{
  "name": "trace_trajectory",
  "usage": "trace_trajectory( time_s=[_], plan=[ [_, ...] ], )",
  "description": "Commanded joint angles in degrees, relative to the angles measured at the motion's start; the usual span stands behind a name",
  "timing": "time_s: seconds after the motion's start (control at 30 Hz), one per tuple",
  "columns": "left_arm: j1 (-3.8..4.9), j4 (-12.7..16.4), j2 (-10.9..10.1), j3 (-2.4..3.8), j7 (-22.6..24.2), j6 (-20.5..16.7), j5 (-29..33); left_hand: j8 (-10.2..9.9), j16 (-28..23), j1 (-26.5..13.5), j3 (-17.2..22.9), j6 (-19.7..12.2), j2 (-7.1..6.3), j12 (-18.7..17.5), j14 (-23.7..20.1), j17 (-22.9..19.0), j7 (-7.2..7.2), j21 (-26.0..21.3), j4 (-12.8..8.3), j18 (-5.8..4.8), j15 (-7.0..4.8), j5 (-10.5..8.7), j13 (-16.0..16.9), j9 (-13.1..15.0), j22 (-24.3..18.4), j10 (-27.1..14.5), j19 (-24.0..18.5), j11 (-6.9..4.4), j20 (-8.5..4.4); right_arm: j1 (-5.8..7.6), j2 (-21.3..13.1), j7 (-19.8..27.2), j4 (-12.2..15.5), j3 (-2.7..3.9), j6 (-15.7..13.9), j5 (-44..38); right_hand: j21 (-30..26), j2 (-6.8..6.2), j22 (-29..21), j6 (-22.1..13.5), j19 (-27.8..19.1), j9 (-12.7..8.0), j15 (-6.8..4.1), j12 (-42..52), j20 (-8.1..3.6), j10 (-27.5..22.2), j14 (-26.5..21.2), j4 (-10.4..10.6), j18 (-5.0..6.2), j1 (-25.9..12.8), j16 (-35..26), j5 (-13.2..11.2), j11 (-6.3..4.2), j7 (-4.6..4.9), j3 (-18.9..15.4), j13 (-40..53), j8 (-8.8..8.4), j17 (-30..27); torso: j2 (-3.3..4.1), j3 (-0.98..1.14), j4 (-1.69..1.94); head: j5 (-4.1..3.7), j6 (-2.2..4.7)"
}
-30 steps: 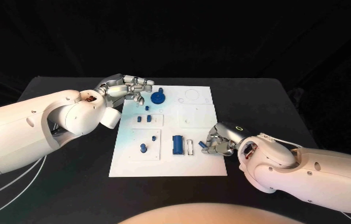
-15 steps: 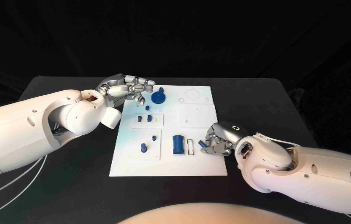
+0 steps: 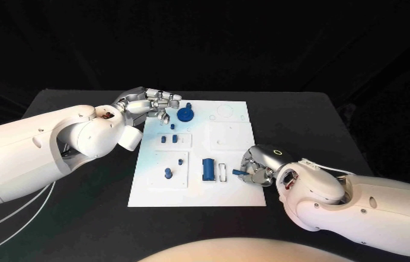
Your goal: Assemble the parts on the task board
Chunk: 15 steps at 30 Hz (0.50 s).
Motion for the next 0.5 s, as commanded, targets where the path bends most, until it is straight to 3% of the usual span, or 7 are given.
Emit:
trace_trajectory(
  time_s=[0.03,0.23,0.5],
  plan=[
    [0.02,0.14,0.1,0.03,0.08,1.03,-0.16,-0.06,-0.22,-0.65,-0.26,-0.31,0.03,0.24,-0.52,-0.05,-0.11,-0.31,-0.02,0.76,-0.04,-0.04,0.05,-0.05,-0.05,-0.25,0.41,0.01,-0.16,-0.15,-0.44,-3.51,0.07,-0.33,-0.66,5.87,0.33,-0.05,14.53,0.06,5.09,0.94,-0.55,0.08,-0.28,0.65,4.16,-1.97,-0.38,0.13,0.31,0.21,-0.39,-0.03,6.23,-8.2,0.73,6.36,0.03,-0.01,-0.01,0.02,0.08],
    [0.02,0.15,0.11,0.03,0.05,1.05,-0.16,-0.06,-0.22,-0.65,-0.26,-0.31,0.03,0.24,-0.52,-0.05,-0.11,-0.31,-0.02,0.76,-0.04,-0.04,0.05,-0.05,-0.05,-0.25,0.41,0.01,-0.16,0.61,-0.86,-2.45,1.44,-0.17,-4.61,11.29,0.08,-2.21,14.45,-0.28,4.98,1.73,-0.47,-0.07,-0.25,0.71,4.13,-1.79,-0.32,-1.8,0.19,0.34,-0.35,0.08,11.18,-8.14,1.22,6.22,0.03,-0.05,0.01,-0.05,0.1],
    [0.02,0.15,0.15,0.03,0.11,1.12,-0.16,-0.06,-0.22,-0.61,-0.24,-0.33,0.08,0.25,-0.53,-0.09,-0.11,-0.34,-0.04,0.76,-0.04,-0.04,0.04,-0.06,-0.06,-0.29,0.42,0.01,-0.16,1.26,-0.89,-1.45,2.29,-0.08,-7.15,15.96,-0.04,-3.13,14.42,-0.42,4.93,2.16,-0.45,0.02,-0.23,0.82,4.14,-1.82,-0.29,-3.15,0.18,0.55,-0.33,0.09,13.52,-7.99,1.5,6.25,0.05,-0.01,0.03,0.02,0.06]
  ],
)
